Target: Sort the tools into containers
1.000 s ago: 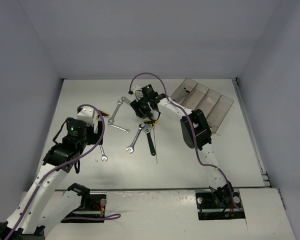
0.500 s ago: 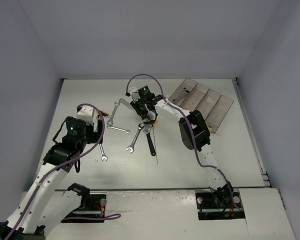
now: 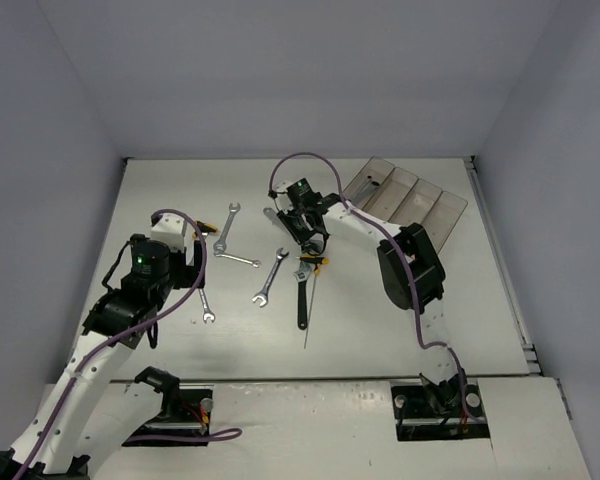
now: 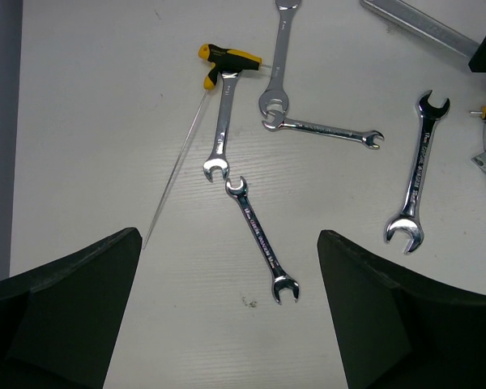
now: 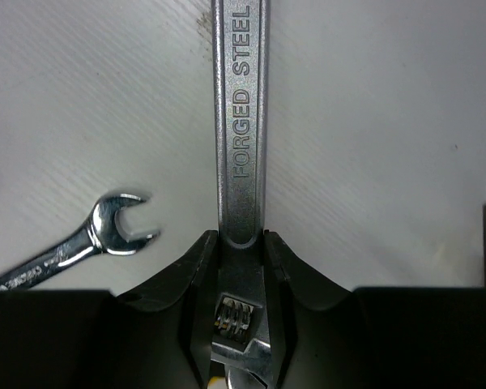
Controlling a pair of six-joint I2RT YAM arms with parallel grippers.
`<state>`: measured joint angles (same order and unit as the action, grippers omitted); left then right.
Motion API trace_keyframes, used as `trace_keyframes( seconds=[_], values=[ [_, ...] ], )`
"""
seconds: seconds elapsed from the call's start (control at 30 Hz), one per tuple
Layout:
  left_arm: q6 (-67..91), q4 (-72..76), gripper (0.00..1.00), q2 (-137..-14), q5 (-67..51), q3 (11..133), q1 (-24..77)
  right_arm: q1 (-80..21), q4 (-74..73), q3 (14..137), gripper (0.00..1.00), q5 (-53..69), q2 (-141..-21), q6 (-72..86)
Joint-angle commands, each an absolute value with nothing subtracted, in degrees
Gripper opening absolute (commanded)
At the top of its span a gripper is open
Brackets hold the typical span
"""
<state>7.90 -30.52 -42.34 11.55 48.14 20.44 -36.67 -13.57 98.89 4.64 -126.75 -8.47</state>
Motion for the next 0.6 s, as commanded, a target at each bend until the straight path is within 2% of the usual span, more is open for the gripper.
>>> trace_keyframes(
  seconds=[0.0, 0.57],
  values=[
    [7.82, -26.89, 0.88, -42.45, 10.61, 49.60, 19.95, -37.29, -9.38, 96.08, 0.00, 0.26, -113.77, -5.51],
    [7.07, -26.28, 0.88, -42.01, 7.43, 49.57, 19.99, -43.86, -1.45, 64.68, 0.00, 1.71, -93.23, -12.91]
  ],
)
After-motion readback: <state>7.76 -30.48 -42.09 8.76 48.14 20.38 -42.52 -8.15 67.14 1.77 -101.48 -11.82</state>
